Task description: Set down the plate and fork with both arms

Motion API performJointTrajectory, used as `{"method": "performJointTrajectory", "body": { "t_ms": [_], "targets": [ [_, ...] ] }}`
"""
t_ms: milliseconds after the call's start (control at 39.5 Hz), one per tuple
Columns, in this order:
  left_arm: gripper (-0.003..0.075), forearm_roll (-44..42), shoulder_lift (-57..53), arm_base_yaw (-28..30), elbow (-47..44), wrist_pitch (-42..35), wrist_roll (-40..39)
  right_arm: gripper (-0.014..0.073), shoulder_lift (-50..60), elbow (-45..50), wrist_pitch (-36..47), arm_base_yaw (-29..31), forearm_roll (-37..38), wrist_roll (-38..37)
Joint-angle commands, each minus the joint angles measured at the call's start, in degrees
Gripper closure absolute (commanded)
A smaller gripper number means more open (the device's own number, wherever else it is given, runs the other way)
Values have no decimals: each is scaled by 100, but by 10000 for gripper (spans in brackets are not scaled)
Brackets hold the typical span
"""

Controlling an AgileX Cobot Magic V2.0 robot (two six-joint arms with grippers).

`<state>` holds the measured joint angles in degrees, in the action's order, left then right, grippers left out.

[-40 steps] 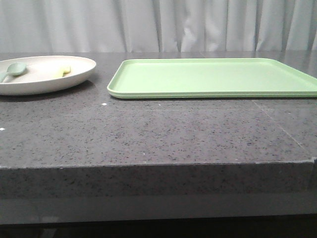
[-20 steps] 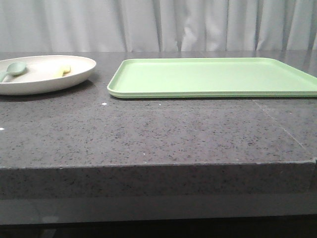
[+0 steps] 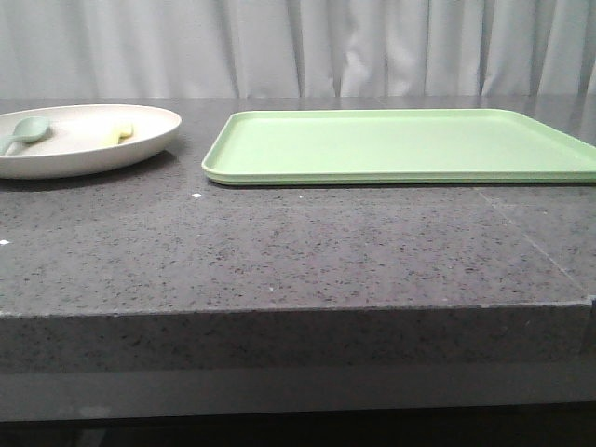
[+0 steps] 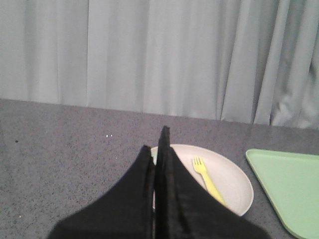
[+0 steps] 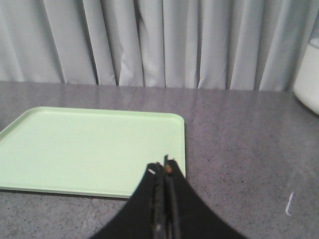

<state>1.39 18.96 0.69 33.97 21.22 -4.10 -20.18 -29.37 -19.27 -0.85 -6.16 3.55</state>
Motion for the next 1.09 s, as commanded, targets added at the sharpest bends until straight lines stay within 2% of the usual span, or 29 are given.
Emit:
{"method": "performJointTrajectory", "body": {
  "t_ms": [0,304,684,759,810,886,937,962,1013,1063],
  "targets": [
    [738,19,423,-41,243,-313,-8,662,-477,-264,295,-2,-10,24],
    [738,19,1130,-41,243,-246,-8,662,-1508,-264,309,-2,-10,24],
    [738,19,1183,-41,243,-266,-8,661,-1694,-264,312,-2,-10,24],
    [699,19,1183,-41,243,-266,-8,638,-1694,-264,319,-2,-10,24],
    [606,-47,1183,-41,243,-266,-8,574,-1694,-264,319,-2,-10,24],
    [429,-286,1183,-41,243,-266,-8,402,-1694,-264,324,-2,-10,24],
    [294,-417,1183,-41,243,-266,-8,253,-1694,-264,312,-2,-10,24],
    [211,-445,1183,-41,243,-266,-8,151,-1694,-264,310,-2,-10,24],
    [130,-445,1183,-41,243,-266,-8,37,-1694,-264,316,-2,-10,24],
    [91,-435,1183,-41,243,-266,-8,-45,-1694,-264,310,-2,-10,24]
  ]
}}
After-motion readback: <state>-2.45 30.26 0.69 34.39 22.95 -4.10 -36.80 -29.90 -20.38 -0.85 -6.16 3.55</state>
